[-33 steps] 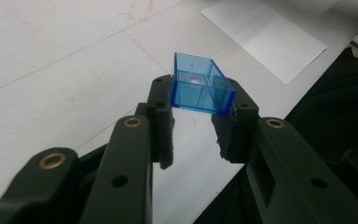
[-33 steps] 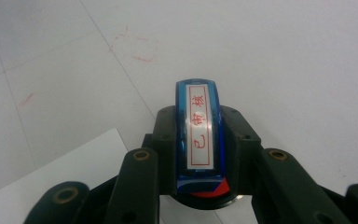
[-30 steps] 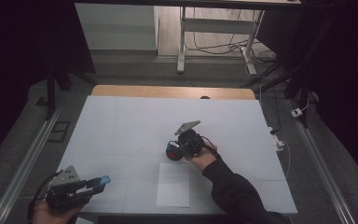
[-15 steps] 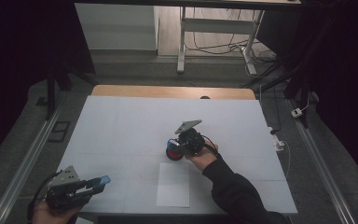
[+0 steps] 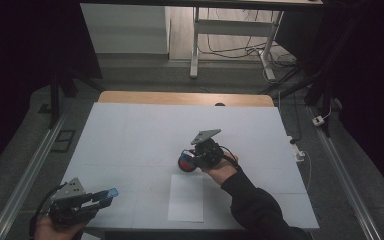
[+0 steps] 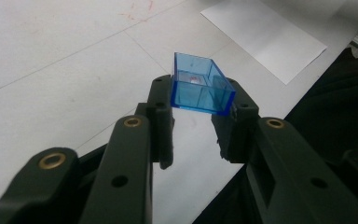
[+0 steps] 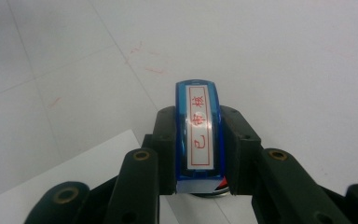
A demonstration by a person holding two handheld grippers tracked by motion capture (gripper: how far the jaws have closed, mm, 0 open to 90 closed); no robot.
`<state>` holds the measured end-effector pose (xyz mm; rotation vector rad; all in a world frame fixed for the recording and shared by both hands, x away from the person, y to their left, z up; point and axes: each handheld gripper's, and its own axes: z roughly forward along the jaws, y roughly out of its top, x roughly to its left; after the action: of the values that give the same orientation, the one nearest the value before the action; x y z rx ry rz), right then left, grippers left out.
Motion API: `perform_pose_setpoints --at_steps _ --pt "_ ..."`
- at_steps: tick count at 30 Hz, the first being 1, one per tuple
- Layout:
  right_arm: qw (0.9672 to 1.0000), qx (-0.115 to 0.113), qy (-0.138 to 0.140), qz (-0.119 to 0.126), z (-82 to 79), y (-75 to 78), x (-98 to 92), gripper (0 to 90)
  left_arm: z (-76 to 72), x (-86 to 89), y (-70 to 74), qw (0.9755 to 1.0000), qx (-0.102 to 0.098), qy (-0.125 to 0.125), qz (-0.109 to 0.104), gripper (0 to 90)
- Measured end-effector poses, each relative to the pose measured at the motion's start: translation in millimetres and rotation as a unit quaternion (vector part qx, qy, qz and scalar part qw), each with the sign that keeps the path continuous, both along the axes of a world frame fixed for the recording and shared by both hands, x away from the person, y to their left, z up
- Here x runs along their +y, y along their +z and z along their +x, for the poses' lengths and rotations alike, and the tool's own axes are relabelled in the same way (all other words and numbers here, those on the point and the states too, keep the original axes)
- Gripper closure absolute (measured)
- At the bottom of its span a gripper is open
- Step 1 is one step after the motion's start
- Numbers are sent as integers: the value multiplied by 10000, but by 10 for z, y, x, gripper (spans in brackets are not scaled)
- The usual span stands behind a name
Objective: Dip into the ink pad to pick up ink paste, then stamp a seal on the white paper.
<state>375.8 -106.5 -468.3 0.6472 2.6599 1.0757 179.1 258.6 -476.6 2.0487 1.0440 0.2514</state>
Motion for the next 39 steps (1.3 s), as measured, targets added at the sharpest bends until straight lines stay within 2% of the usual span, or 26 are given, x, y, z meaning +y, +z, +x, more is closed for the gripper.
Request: perform_pose_setpoints --at_steps 14,39 --pt "9998 -16 167 67 -155 98 -98 697 -1 0 0 10000 0 4 -12 687" --pt "9991 58 384 171 -395 152 -201 697 -2 1 1 10000 1 -4 -12 687"
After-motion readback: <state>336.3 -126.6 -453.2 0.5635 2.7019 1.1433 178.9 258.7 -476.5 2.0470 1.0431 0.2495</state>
